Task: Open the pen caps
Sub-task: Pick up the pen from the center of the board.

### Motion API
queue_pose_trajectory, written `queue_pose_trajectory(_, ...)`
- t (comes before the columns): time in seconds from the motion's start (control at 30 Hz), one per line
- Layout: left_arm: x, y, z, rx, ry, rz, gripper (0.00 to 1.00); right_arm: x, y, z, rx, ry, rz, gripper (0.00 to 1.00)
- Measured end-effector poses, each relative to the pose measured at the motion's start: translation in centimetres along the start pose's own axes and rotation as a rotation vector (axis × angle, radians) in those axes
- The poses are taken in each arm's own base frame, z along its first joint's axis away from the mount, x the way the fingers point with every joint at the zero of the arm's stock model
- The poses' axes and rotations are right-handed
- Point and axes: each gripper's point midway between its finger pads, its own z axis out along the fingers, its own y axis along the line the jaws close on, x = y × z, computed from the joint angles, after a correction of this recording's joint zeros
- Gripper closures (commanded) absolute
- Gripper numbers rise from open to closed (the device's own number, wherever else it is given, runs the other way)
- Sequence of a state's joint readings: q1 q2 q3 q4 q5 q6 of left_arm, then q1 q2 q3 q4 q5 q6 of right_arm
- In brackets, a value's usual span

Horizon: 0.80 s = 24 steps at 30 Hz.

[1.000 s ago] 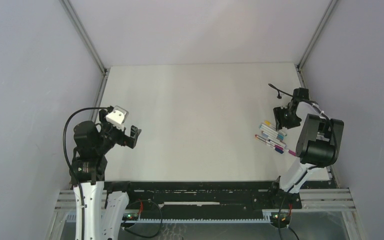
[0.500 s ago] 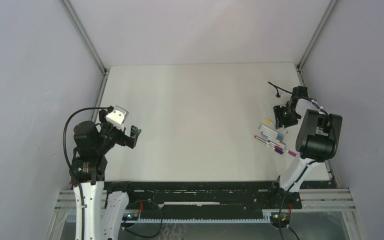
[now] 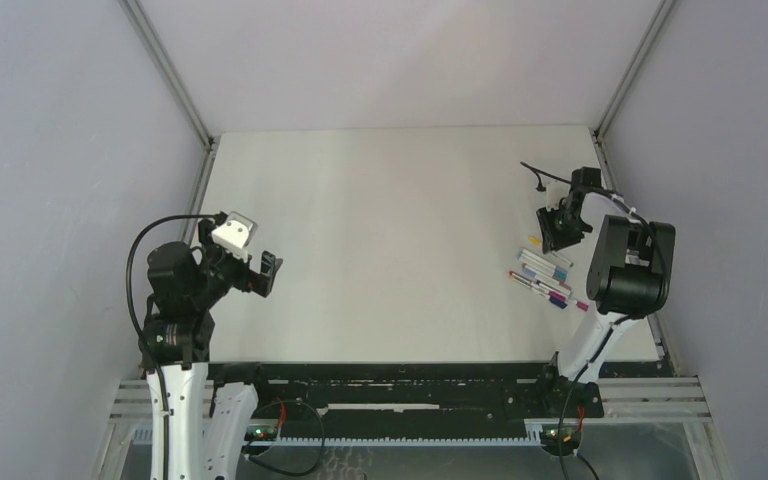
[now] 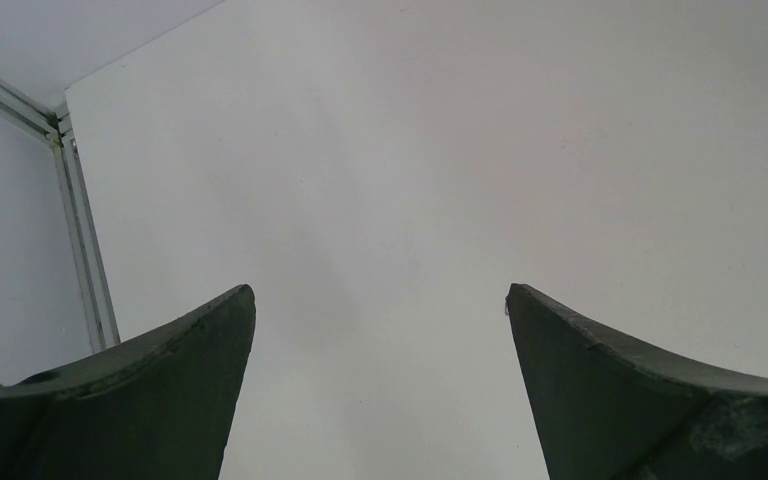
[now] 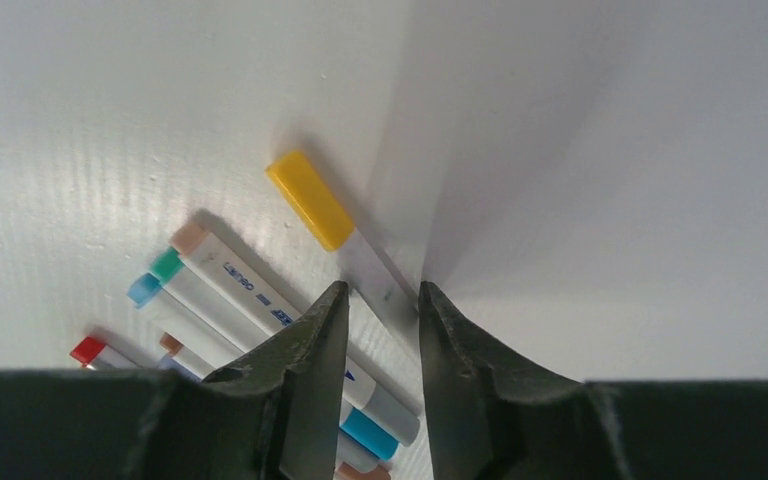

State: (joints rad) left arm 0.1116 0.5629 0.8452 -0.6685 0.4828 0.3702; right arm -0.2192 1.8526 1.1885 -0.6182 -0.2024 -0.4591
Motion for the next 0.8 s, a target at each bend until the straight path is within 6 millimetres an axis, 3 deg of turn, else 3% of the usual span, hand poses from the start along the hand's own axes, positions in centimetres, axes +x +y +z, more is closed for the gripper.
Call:
queue_pose_trajectory(0.03, 0.0, 0.0, 0.0, 0.000, 0.000, 0.000, 0.00, -0.1, 0.2, 0.0, -0.002, 0.000, -0.006, 0.76)
queue_pose_trajectory(0.33, 0.0, 0.0, 0.0, 0.000, 0.000, 0.000, 0.00, -0.7, 0.9, 0.4, -0.002, 0.003, -0.045, 0.87)
queue_pose_trajectory(0.8, 0.0, 0.0, 0.0, 0.000, 0.000, 0.000, 0.00, -1.8, 2.1, 0.6, 0.021, -0.002, -0.116, 0.95)
